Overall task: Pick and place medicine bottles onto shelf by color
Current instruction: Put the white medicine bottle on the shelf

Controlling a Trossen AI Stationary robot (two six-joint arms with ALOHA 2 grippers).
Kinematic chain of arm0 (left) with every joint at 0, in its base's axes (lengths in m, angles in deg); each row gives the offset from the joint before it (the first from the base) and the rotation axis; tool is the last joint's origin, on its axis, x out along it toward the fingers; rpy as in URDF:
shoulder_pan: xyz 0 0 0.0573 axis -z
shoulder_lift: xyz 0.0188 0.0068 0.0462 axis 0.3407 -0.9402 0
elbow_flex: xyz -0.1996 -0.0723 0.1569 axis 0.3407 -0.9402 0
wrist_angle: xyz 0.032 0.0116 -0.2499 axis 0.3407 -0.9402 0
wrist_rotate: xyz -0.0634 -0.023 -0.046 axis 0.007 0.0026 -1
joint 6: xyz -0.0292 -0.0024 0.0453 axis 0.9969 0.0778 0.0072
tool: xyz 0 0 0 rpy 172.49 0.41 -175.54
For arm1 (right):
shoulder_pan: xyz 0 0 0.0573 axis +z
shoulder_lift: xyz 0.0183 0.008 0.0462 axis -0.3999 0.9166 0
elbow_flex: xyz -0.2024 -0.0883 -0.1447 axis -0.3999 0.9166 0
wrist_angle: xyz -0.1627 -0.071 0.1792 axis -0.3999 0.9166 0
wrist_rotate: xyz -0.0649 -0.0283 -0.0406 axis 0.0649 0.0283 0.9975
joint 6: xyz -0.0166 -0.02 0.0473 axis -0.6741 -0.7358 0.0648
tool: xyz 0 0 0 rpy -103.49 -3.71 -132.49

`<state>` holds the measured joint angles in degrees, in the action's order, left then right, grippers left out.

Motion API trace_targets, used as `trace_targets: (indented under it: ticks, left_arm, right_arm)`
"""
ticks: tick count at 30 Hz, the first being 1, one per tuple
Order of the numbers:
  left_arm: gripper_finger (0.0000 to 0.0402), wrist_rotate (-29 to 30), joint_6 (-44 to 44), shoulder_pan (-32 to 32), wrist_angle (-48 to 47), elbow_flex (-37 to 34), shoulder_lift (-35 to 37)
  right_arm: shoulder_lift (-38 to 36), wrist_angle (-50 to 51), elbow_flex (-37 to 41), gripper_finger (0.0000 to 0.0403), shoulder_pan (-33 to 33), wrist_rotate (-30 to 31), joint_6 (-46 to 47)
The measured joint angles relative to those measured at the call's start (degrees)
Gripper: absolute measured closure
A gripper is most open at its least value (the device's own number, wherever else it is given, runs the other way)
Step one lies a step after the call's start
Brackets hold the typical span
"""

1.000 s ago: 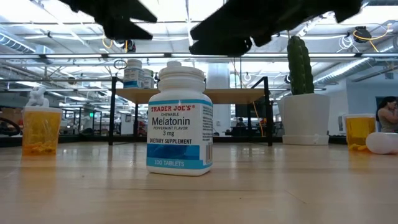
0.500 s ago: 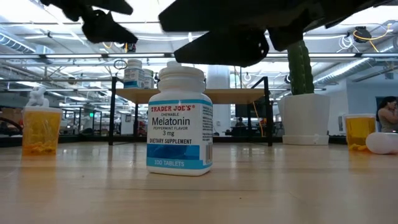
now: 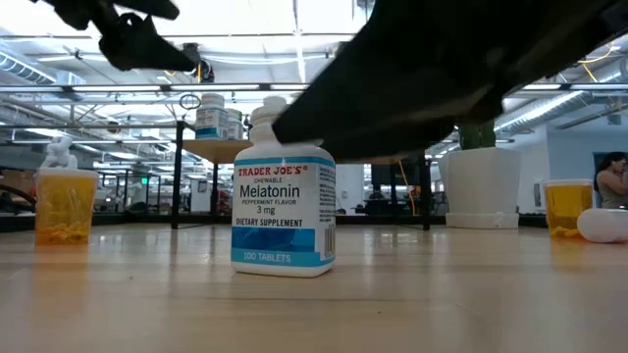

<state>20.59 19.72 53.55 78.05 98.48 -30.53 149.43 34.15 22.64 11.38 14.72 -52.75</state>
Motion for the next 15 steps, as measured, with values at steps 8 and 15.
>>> trace_targets:
  ticks: [8, 15]
  left_arm:
    - [0.0007, 0.09, 1.03, 0.26, -0.49, -0.02, 1.39]
    - [0.0007, 1.79, -0.48, 0.22, -2.01, -0.02, 6.62]
  right_arm:
    - [0.0, 0.98, 0.02, 0.014, -2.9, -5.19, 1.09]
    - [-0.33, 0.99, 0.09, 0.0228, -4.93, -10.39, -1.48]
